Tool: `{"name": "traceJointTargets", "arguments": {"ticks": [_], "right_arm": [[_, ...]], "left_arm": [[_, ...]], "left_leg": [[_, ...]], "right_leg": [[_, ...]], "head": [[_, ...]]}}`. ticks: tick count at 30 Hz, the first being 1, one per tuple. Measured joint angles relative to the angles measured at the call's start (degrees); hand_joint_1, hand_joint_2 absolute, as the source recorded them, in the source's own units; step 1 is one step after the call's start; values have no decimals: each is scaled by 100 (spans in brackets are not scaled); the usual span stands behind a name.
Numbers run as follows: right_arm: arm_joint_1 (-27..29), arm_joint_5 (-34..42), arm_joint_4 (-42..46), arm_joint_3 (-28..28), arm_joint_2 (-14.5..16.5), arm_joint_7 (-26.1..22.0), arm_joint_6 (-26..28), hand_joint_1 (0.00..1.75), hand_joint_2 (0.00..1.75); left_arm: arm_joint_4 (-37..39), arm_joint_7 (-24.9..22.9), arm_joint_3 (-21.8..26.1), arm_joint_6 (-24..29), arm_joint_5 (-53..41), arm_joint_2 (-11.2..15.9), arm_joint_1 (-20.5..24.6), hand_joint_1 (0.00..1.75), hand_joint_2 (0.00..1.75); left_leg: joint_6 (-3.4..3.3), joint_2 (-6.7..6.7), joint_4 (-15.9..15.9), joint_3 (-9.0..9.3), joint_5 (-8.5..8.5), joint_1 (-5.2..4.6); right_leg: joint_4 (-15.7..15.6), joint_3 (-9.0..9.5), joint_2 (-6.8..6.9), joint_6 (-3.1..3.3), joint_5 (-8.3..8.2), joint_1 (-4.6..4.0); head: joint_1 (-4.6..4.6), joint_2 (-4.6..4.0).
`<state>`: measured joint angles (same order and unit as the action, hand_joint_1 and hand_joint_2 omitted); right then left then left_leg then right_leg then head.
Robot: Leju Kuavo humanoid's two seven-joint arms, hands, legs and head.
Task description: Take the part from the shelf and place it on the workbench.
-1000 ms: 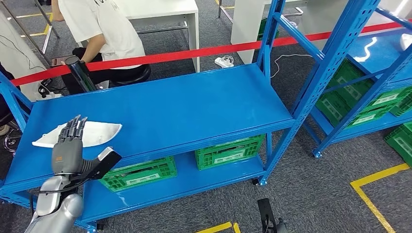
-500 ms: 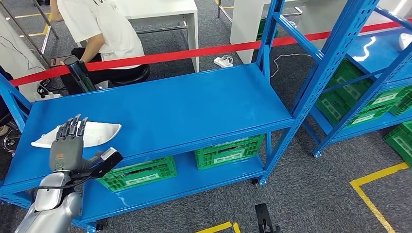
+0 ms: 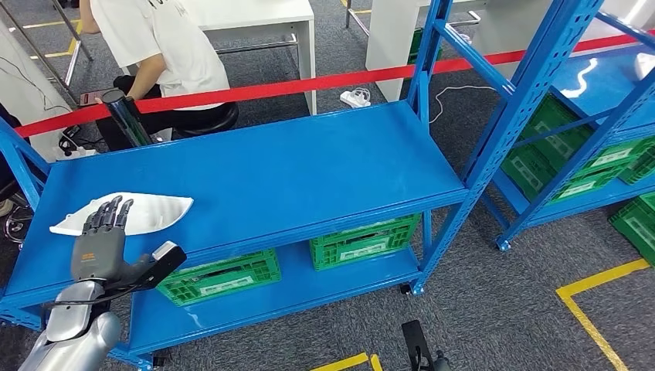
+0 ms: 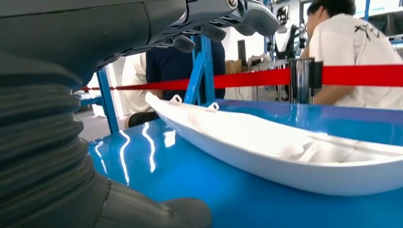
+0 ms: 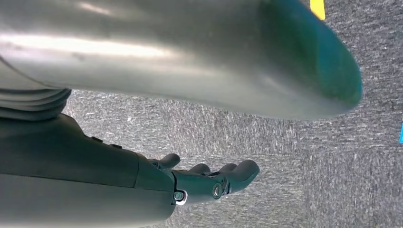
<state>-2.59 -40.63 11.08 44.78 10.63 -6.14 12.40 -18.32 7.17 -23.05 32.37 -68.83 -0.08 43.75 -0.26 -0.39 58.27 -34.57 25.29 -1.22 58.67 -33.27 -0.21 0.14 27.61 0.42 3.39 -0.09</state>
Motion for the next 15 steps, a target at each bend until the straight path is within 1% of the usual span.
{"name": "traceJointTargets", "arguments": {"ticks": [8, 15], "right_arm": [[0, -1, 0, 1, -27, -10, 25, 0, 0], [0, -15, 0, 2, -33, -135, 43, 0, 0]], "left_arm": [[122, -224, 56, -327, -146, 15, 87, 0, 175], [168, -357, 56, -366, -345, -26, 153, 0, 175]], "left_leg": [[0, -1, 0, 0, 0, 0], [0, 0, 0, 0, 0, 0]], "right_leg": [[0, 0, 0, 0, 0, 1], [0, -1, -1, 0, 0, 1]], "head": [[-1, 0], [-1, 0]]}}
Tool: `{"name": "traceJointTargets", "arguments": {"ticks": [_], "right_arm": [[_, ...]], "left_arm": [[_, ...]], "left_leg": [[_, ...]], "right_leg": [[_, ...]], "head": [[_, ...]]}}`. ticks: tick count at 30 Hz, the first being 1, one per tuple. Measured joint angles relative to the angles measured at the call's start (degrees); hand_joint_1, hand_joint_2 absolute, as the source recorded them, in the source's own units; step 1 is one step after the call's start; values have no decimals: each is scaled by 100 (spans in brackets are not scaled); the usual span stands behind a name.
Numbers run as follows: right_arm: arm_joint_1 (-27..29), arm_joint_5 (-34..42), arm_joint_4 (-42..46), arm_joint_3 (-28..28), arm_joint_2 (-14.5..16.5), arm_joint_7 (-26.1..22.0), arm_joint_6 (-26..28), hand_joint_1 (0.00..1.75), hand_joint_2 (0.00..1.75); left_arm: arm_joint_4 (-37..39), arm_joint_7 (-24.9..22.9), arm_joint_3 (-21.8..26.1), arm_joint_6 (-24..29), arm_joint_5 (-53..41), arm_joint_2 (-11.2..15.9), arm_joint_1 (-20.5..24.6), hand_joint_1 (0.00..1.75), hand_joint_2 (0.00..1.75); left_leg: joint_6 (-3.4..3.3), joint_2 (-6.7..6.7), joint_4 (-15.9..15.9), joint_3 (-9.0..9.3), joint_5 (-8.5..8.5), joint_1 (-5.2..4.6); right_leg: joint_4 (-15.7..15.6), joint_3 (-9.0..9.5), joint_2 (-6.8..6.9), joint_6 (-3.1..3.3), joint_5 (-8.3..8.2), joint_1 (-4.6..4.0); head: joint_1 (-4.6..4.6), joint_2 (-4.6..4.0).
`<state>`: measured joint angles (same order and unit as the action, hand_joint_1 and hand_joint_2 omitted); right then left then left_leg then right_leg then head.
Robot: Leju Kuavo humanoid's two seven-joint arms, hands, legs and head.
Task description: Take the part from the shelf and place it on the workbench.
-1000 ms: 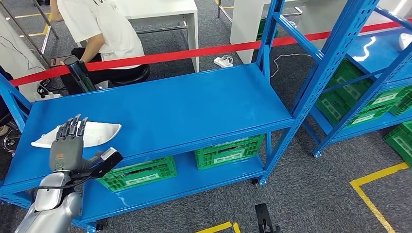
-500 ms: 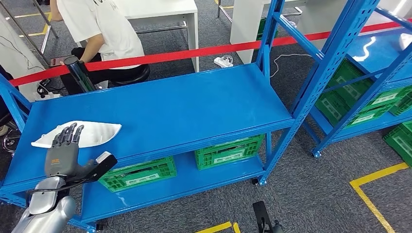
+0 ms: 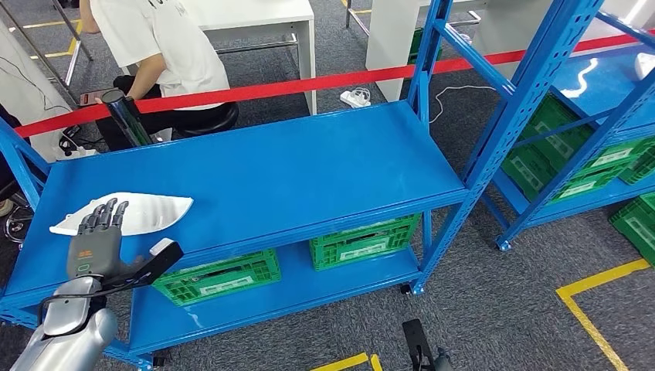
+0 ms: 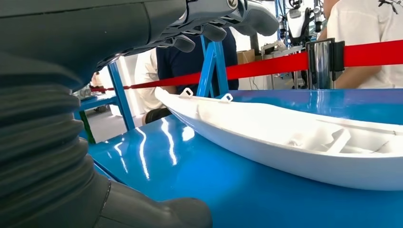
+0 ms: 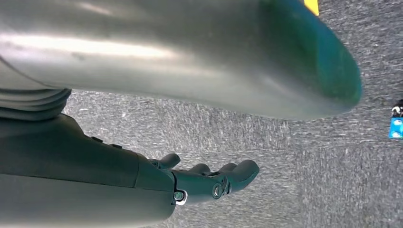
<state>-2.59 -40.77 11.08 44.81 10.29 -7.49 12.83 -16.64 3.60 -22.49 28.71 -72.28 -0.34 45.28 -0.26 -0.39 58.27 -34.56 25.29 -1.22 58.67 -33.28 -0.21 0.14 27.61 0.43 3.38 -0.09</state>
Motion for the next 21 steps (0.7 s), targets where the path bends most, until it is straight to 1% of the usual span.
{"name": "traceJointTargets", "arguments": {"ticks": [9, 10, 13, 14, 21], "right_arm": [[2, -32, 0, 2, -1, -43, 52, 0, 0], [3, -42, 0, 2, -1, -43, 52, 0, 0], [10, -56, 0, 2, -2, -42, 52, 0, 0], [12, -58, 0, 2, -3, -42, 53, 0, 0], [31, -20, 0, 9, -9, -143, 171, 0, 0]], "left_arm": [[36, -207, 0, 58, -271, -49, 28, 0, 175], [43, -214, 0, 55, -285, -51, 31, 21, 175], [60, -203, 0, 28, -303, -52, 38, 152, 175], [66, -191, 0, -6, -321, -52, 42, 175, 175], [102, -145, -1, -276, -533, -74, 129, 175, 175]], "left_leg": [[0, 0, 0, 0, 0, 0], [0, 0, 0, 0, 0, 0], [0, 0, 0, 0, 0, 0], [0, 0, 0, 0, 0, 0], [0, 0, 0, 0, 0, 0]], "right_leg": [[0, 0, 0, 0, 0, 0], [0, 0, 0, 0, 0, 0], [0, 0, 0, 0, 0, 0], [0, 0, 0, 0, 0, 0], [0, 0, 0, 0, 0, 0]], "head": [[0, 0], [0, 0], [-1, 0], [0, 0], [0, 0]]}}
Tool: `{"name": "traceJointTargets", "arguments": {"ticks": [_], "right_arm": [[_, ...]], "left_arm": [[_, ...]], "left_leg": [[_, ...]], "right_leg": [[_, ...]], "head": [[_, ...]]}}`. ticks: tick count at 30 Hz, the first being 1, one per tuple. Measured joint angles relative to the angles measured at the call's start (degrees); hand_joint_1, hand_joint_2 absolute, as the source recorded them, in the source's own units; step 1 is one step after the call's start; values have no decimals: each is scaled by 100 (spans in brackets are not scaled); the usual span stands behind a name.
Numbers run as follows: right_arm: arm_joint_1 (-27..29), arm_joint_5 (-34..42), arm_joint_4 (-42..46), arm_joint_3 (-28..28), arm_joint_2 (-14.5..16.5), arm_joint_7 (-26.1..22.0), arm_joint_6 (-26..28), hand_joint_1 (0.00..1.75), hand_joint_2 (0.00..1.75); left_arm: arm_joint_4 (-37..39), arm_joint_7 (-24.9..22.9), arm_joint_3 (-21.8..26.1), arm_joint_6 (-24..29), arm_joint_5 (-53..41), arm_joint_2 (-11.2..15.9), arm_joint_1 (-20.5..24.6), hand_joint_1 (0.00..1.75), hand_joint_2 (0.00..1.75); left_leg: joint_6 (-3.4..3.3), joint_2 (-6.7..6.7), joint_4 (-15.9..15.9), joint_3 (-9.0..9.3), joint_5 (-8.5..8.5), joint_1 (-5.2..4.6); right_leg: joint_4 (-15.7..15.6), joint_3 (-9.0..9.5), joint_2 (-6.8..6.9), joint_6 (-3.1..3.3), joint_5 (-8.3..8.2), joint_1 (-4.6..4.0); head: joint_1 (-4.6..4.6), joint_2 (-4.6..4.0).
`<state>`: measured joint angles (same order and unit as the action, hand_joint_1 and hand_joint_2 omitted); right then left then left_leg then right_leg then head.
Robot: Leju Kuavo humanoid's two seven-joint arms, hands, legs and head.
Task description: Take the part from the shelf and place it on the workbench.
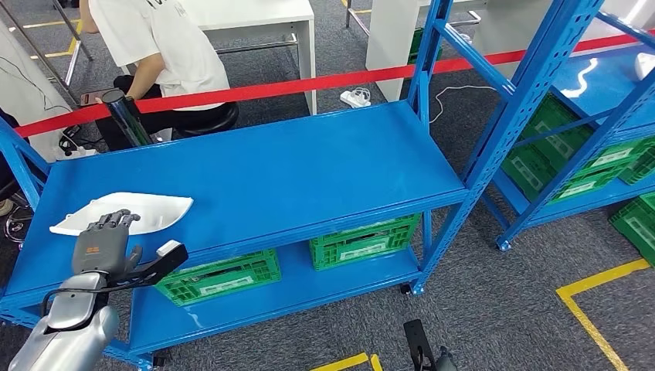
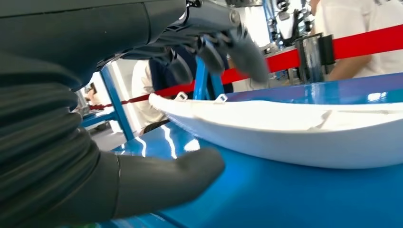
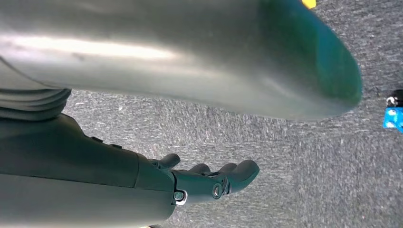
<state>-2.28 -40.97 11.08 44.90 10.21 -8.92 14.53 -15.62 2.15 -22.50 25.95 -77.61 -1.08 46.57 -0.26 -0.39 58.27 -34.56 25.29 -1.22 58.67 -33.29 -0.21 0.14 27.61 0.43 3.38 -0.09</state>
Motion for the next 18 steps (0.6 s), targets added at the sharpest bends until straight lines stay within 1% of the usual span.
{"name": "traceJointTargets", "arguments": {"ticks": [7, 10, 15, 17, 18], "right_arm": [[8, 26, 0, 6, 0, -108, 31, 0, 0], [6, 171, 0, 55, 0, -243, 29, 0, 0], [4, 460, 0, 295, -2, -523, 43, 0, 0], [0, 511, 0, 376, -12, -631, 51, 0, 0], [-3, 525, 0, 410, -19, -676, 50, 0, 0]], "left_arm": [[14, -51, -1, 1, -63, -21, 49, 175, 175], [17, -73, -1, 59, -116, -9, 51, 175, 175], [17, -79, 4, 193, -229, 28, 62, 175, 175], [17, -88, 20, 251, -248, 37, 71, 87, 175], [17, -93, 34, 280, -250, 41, 75, 44, 131]], "left_leg": [[0, 0, 0, 0, 0, 0], [0, 0, 0, 0, 0, 0], [0, 0, 0, 0, 0, 0], [0, -1, 0, 0, 0, 0], [0, -1, 0, 0, 0, 0]], "right_leg": [[0, 0, 0, 0, 0, 0], [0, 1, 0, 0, 0, 0], [0, 1, 0, 0, 0, 0], [0, 1, 0, 0, 0, 0], [0, 2, 0, 0, 0, 0]], "head": [[-1, -1], [-1, 0], [-1, 0], [1, 0], [0, 0]]}}
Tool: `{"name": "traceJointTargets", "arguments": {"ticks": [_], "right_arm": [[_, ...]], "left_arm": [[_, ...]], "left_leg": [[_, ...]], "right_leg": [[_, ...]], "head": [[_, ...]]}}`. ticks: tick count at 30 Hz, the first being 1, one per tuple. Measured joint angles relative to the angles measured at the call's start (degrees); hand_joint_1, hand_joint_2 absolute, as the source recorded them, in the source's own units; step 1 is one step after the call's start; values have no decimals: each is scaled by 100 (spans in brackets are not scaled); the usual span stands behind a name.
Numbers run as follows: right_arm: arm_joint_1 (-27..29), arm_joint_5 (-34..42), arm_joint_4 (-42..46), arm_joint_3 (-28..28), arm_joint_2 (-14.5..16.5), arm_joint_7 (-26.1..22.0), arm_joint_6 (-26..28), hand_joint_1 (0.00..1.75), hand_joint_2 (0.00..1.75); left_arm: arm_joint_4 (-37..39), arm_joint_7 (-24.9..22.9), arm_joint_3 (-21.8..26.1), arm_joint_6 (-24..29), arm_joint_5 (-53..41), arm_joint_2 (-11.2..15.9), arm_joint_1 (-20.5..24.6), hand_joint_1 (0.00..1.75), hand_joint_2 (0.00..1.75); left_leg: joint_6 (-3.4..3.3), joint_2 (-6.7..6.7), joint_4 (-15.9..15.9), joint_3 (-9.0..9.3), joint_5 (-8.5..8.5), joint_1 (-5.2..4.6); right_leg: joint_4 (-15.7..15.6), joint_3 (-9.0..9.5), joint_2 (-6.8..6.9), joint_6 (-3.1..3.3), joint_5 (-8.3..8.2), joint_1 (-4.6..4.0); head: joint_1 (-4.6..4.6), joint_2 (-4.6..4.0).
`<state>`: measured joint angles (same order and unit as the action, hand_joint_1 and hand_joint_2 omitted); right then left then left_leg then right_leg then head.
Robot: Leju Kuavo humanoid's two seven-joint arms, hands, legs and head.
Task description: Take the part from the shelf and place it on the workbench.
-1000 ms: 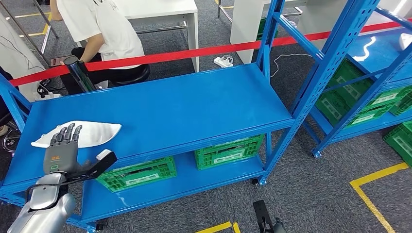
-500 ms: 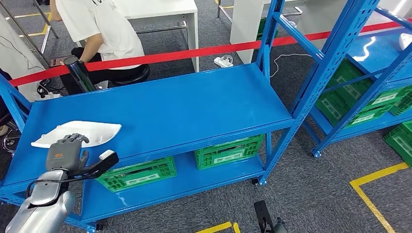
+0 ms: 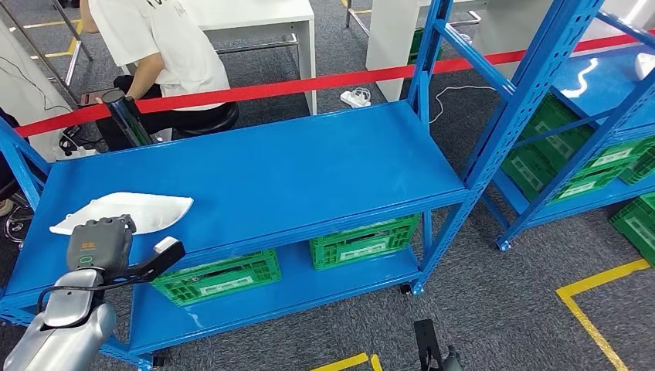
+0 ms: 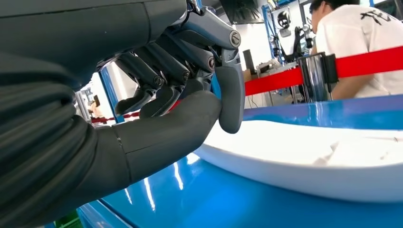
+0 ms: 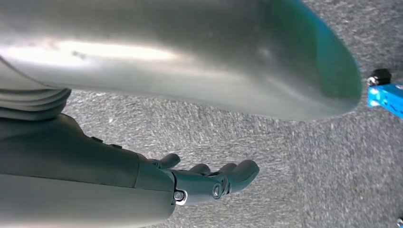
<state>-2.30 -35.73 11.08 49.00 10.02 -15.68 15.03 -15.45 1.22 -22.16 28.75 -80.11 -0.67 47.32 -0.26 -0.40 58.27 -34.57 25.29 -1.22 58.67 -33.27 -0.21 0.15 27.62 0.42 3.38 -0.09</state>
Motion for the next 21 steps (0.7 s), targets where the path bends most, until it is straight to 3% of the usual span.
{"name": "traceJointTargets", "arguments": {"ticks": [1, 3, 21], "right_arm": [[-2, 5, 0, 29, -7, -35, -8, 0, 0], [-3, -12, 0, 62, -21, -67, -39, 0, 0], [-48, -266, 0, 96, -36, 144, -157, 0, 0]], "left_arm": [[-1, -3, 16, 32, -1, 7, 2, 0, 87], [-2, -2, 65, 121, 10, 23, 3, 0, 0], [-2, -43, 303, 215, -26, 142, -33, 0, 0]], "left_leg": [[0, 0, 0, 0, 0, 0], [0, 0, 0, 0, 0, 0], [0, -1, 0, -1, 0, 0]], "right_leg": [[0, 0, 0, 0, 0, 0], [0, 0, 0, 0, 0, 0], [0, 1, 0, 0, 0, 0]], "head": [[0, 0], [-1, 0], [1, 0]]}}
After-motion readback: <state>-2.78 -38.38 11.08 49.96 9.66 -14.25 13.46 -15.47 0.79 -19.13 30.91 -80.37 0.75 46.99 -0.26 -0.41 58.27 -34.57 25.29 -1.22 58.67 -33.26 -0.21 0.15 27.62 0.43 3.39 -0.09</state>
